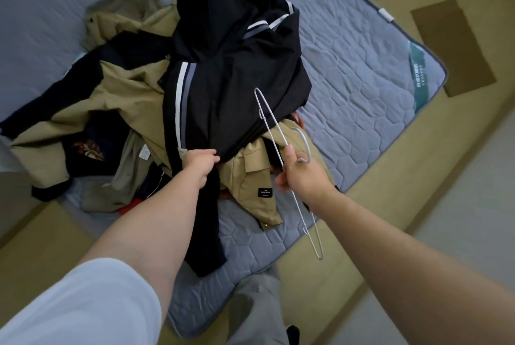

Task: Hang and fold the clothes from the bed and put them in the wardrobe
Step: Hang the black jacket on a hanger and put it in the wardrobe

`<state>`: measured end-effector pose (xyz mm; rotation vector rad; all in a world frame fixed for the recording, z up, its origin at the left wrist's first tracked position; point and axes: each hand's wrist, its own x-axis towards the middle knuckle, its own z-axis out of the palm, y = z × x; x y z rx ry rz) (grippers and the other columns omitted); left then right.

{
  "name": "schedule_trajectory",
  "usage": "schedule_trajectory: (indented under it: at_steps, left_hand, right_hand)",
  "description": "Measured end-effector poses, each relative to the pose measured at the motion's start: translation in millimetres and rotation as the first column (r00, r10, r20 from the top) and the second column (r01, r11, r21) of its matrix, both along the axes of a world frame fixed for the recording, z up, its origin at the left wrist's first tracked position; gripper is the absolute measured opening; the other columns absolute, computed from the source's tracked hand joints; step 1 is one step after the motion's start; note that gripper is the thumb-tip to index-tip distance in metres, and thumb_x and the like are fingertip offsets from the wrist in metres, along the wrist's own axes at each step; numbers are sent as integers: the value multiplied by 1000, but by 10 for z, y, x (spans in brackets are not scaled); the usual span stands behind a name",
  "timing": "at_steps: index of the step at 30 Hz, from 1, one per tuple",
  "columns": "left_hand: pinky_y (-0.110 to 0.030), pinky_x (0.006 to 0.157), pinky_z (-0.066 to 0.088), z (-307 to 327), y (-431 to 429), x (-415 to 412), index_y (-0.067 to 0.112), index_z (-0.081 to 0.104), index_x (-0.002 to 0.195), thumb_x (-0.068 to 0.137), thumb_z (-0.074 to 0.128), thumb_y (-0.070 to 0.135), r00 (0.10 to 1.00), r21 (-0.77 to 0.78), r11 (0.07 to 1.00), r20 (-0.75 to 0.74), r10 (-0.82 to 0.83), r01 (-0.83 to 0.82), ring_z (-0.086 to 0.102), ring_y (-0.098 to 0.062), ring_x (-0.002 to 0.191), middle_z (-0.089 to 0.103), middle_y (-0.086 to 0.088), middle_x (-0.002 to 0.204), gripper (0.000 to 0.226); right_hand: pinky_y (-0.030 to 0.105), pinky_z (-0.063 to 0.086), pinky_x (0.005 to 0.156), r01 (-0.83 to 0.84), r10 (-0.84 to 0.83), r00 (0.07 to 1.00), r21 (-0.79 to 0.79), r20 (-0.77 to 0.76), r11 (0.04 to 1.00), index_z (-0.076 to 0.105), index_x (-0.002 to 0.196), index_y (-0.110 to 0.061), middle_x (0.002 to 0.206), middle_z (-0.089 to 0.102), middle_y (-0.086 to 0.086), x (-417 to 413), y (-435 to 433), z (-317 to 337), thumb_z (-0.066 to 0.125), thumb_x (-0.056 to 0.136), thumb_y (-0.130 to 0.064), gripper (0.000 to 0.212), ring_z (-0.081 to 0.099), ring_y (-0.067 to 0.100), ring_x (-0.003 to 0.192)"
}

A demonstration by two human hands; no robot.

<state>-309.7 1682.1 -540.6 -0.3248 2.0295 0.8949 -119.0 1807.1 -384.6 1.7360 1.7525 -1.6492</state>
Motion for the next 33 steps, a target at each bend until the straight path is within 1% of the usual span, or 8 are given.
schedule_trajectory:
  at_steps: [8,11,14,17,20,25,28,33]
  left_hand:
    - [-30,81,51,780,127,-52,14,56,138,99,51,0,988,231,961,48,144,-151,62,-18,99,65,-1,114,42]
    - [-32,78,50,1247,164,-53,15,68,111,102,44,9,976,355,909,90,199,-218,64,-24,99,70,-5,108,26]
    - [-30,85,50,1884,175,-57,20,70,89,101,50,22,986,480,866,-11,165,-140,66,-20,103,74,2,98,23]
    - [-30,79,56,2653,142,13,12,71,84,87,71,33,982,598,799,-108,154,-59,72,-21,95,76,-2,98,22]
    - [-30,74,60,3342,55,202,17,72,90,75,81,12,951,630,772,-280,130,80,74,-16,89,78,1,92,18]
    - [-33,80,52,4334,-234,672,13,61,84,75,74,-9,845,644,741,-492,210,191,63,-19,79,63,-3,79,27]
    - [-24,74,49,4802,-521,1079,23,59,63,62,71,-3,798,633,695,-586,140,342,60,-13,75,61,5,79,29]
    - [-30,69,54,5003,-1071,1707,15,65,78,73,82,24,897,618,719,-442,-17,318,63,-20,78,64,-9,88,20]
  right_hand:
    - [30,44,61,-11,9,998,-35,-55,999,56,82,-17,73,70,8,-87,13,432,31,105,-51,48,63,18,63]
    - [28,42,60,-67,67,995,4,-74,998,56,92,-17,74,70,5,-139,19,653,29,106,-49,44,64,18,65]
    - [26,49,56,-105,106,988,19,-112,994,52,93,-13,86,69,11,-207,18,976,31,107,-46,42,63,20,67]
    - [50,57,84,-202,212,969,84,-128,976,50,102,-3,110,66,26,-254,15,1340,34,105,-48,48,66,34,84]
    - [56,54,92,-236,259,946,135,-197,962,51,118,-4,113,64,21,-296,9,1722,35,103,-54,54,67,38,100]
    - [52,61,77,-198,95,925,-251,-369,948,42,120,-23,116,63,15,-296,-106,2281,42,91,-75,60,70,35,96]
    - [61,54,90,-295,12,888,-550,-460,781,59,129,-15,122,69,18,-283,-227,2431,48,83,-82,82,68,40,107]
    - [48,58,87,-340,48,861,-501,-507,796,61,123,2,117,67,26,-213,-724,2681,45,99,-10,31,67,41,107]
